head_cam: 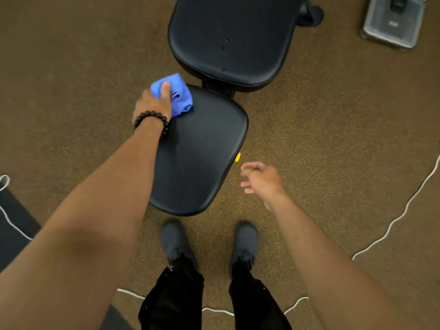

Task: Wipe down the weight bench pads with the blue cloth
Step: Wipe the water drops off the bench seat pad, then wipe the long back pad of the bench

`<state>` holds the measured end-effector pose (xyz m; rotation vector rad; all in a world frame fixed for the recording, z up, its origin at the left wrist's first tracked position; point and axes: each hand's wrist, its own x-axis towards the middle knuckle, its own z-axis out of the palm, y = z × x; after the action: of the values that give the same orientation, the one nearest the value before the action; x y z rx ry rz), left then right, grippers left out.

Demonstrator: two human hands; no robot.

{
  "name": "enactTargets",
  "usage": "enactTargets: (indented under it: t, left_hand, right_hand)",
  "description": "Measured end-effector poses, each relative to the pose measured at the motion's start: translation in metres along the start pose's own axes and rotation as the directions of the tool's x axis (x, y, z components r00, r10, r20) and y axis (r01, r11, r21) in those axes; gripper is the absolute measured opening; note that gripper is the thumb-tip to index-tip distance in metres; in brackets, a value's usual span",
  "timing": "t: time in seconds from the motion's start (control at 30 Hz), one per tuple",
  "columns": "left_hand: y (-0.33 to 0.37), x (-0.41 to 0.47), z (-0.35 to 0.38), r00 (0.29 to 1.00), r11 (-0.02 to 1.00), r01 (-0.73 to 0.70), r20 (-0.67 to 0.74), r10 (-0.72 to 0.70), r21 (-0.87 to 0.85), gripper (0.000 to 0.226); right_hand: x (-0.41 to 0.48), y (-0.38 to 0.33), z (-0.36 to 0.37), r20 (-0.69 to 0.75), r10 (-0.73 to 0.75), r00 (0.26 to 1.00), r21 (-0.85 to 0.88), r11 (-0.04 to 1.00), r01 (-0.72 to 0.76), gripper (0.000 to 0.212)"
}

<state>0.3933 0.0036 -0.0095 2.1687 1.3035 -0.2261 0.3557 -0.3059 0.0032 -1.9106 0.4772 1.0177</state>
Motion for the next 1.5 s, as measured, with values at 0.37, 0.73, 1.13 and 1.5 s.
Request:
enactTargets:
  t: [0.37, 0.73, 1.13, 1.5]
  left_hand:
    - [-0.151, -0.166, 0.021, 0.937, 0.852, 0.334, 0.049, -0.345, -0.402, 0.081]
    - [-0.065, -0.320, 0.046, 0.933, 0.751, 0.359, 0.224, -0.281, -0.553, 0.032]
    - [0.029, -0.291, 0.023, 0.955, 0.965, -0.115, 0.241, 0.173, -0.234, 0.057]
    - [0.062, -0.216, 0.017, 0.884, 0.940, -0.286, 0.329, 0.333, -0.185, 0.061]
  right_hand:
    - [-0.009, -0.027, 0.030, -0.107, -0.014, 0.994, 0.022, 1.000, 0.016, 0.021]
    - [-0.069, -0.026, -0.012, 0.403, -0.009, 0.915, -0.261, 0.957, 0.125, 0.063]
    - [-0.068, -0.062, -0.119, 0.512, -0.128, 0.849, -0.098, 0.974, 0.206, 0.024]
    - [0.004, -0.114, -0.139, 0.330, -0.372, 0.867, -0.309, 0.826, 0.472, 0.036]
